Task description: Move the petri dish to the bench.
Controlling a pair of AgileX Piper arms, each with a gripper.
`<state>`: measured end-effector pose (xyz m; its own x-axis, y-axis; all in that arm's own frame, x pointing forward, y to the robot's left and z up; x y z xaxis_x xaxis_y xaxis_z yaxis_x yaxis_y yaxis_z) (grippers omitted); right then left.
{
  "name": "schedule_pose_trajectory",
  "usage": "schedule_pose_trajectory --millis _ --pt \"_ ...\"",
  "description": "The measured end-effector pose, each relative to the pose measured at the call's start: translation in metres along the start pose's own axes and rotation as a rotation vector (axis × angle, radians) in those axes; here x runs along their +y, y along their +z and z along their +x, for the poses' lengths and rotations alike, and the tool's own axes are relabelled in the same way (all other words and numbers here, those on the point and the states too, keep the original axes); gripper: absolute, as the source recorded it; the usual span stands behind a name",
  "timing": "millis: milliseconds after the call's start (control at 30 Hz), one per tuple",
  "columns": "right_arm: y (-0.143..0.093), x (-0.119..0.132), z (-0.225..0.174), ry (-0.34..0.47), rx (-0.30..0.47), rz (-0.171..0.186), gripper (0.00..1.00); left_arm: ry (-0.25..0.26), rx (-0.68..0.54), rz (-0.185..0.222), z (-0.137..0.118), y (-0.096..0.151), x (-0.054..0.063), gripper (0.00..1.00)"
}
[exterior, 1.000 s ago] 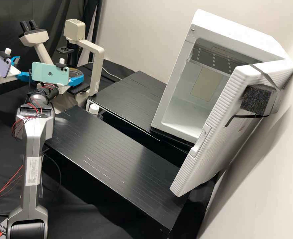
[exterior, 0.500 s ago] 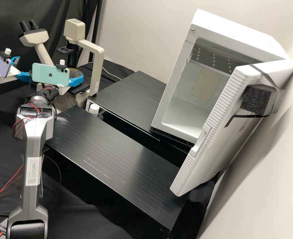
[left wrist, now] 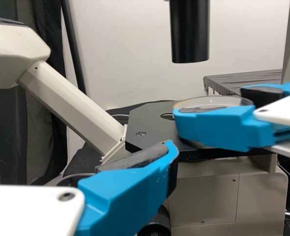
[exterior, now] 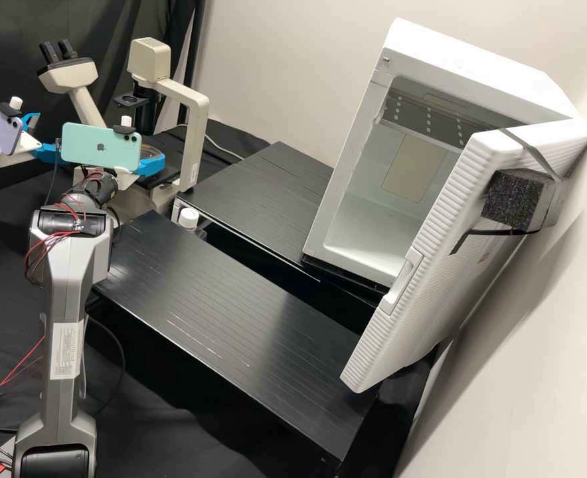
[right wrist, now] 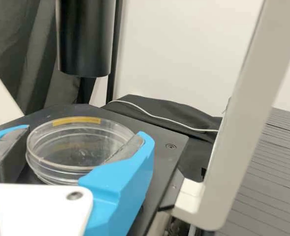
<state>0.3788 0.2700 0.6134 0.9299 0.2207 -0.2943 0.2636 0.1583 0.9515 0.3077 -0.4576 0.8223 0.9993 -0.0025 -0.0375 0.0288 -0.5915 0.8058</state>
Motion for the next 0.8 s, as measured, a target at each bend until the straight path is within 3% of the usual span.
schedule_pose_trajectory --millis 233,400,733,800 --pt "0.002 0.01 -0.026 -0.023 0.017 -0.006 0.0 0.0 0.0 0.0 0.0 0.0 0.0 1.0" --pt "0.007 0.023 -0.05 0.023 0.031 -0.02 0.0 0.0 0.0 0.0 0.0 0.0 0.0 1.0" --pt "0.026 0.048 -0.107 0.124 0.051 0.023 0.0 0.0 0.0 0.0 0.0 0.0 0.0 1.0" --pt "0.032 0.05 -0.119 0.139 0.049 0.017 0.0 0.0 0.0 0.0 0.0 0.0 0.0 1.0"
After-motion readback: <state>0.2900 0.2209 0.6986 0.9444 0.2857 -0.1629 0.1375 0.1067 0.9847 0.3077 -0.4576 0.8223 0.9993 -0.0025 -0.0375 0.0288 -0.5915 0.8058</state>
